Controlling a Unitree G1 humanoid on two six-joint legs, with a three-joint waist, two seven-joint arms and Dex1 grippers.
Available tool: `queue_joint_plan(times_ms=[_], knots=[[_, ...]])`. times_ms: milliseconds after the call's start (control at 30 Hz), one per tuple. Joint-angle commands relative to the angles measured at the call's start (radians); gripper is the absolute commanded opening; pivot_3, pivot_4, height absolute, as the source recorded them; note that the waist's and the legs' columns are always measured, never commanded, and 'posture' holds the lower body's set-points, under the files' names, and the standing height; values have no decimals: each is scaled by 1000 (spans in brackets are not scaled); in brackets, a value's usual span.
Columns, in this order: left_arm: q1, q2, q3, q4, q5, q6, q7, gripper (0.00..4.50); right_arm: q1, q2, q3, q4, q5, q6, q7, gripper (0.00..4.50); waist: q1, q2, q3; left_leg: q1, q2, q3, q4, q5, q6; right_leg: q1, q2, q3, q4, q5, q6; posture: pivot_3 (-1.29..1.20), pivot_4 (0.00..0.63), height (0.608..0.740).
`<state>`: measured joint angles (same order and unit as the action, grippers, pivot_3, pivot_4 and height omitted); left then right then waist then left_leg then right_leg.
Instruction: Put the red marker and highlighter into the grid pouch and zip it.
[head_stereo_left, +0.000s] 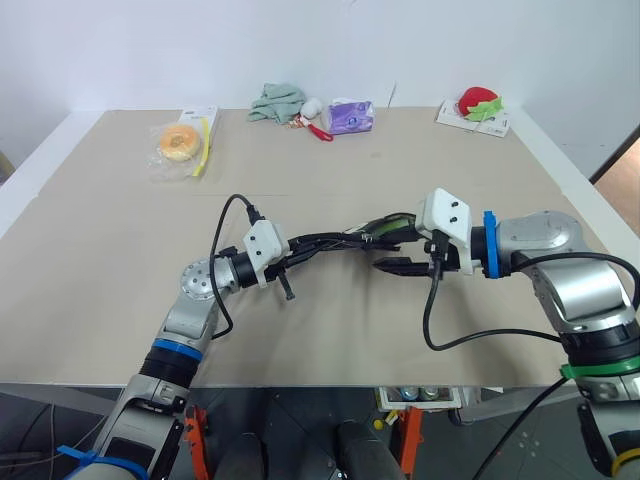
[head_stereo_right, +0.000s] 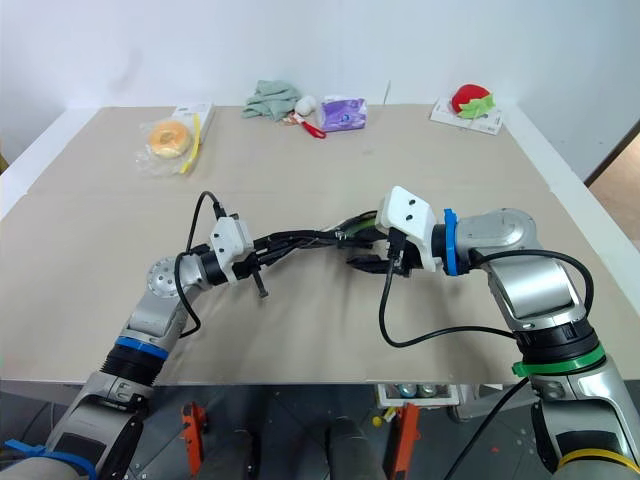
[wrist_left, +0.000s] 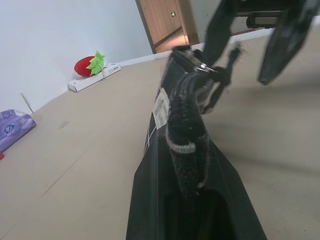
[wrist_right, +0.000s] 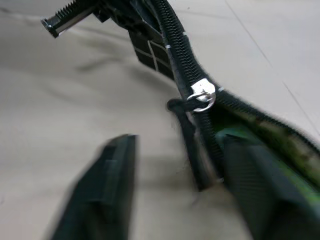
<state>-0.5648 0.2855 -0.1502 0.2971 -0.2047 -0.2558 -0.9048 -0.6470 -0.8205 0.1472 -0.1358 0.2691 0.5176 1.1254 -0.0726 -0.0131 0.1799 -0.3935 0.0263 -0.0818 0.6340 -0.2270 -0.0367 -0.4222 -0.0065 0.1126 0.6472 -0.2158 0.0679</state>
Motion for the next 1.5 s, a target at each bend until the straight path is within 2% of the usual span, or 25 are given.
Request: queue_joint_plan(times_ms=[33, 67, 733, 1133, 1400, 1500], knots=[[-10, 0, 15, -46, -13, -3, 1, 0, -27, 7, -31, -23, 18, -7, -3, 517, 0, 0, 0, 0, 0, 0, 0, 0, 0, 0, 0, 0, 0, 0, 0, 0, 150, 739], [-10, 1, 15, -46, -13, -2, 2, 0, -27, 7, -37, -26, 25, -2, -1, 61, 0, 0, 0, 0, 0, 0, 0, 0, 0, 0, 0, 0, 0, 0, 0, 0, 150, 739], [-10, -7, 15, -38, -12, -6, 6, 0, -19, -90, -150, 75, 41, -19, 6, 61, 0, 0, 0, 0, 0, 0, 0, 0, 0, 0, 0, 0, 0, 0, 0, 0, 150, 739], [-8, -13, 15, -38, -9, -9, 6, 0, -45, -175, -187, 328, -43, -141, -20, 61, -1, 0, 0, 0, 0, 0, 0, 0, 0, 0, 0, 0, 0, 0, 0, 0, 150, 739], [-13, -9, 16, -33, -10, -7, -3, 0, -34, -158, -209, 297, -15, -114, -27, 61, -1, 0, 0, 0, 0, 0, 0, 0, 0, 0, 0, 0, 0, 0, 0, 0, 150, 739], [-16, -4, 13, -29, -8, -3, -12, 0, -24, -136, -225, 243, 44, -57, -19, 61, -1, 0, 0, 0, 0, 0, 0, 0, 0, 0, 0, 0, 0, 0, 0, 0, 150, 739]])
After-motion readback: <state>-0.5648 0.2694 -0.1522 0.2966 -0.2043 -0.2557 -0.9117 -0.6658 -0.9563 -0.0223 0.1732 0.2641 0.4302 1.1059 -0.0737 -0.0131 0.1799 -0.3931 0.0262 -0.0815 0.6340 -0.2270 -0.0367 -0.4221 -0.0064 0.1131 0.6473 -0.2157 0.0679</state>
